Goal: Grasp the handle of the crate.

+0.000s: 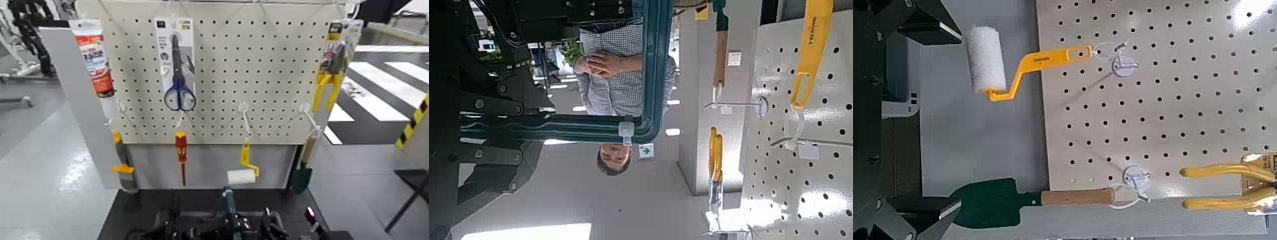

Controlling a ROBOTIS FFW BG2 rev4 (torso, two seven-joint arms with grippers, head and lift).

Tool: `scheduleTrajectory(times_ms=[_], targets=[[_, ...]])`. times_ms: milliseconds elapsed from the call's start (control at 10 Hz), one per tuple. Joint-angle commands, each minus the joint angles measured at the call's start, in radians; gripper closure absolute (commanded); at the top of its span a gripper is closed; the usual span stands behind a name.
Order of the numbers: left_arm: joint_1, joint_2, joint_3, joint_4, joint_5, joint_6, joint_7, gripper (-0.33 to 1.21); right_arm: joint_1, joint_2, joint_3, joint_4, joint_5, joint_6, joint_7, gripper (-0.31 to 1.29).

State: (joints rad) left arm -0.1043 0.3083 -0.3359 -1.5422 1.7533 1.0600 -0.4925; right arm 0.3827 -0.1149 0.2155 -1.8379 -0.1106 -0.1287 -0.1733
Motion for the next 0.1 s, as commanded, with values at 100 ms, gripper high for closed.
scheduleTrajectory(times_ms=[100], targets=[[0.000, 0.000, 0.000, 0.001, 0.000, 0.000, 0.000, 1.18, -0.001, 0.001, 0.001, -0.001, 0.008, 0.001, 0.000, 0.15]])
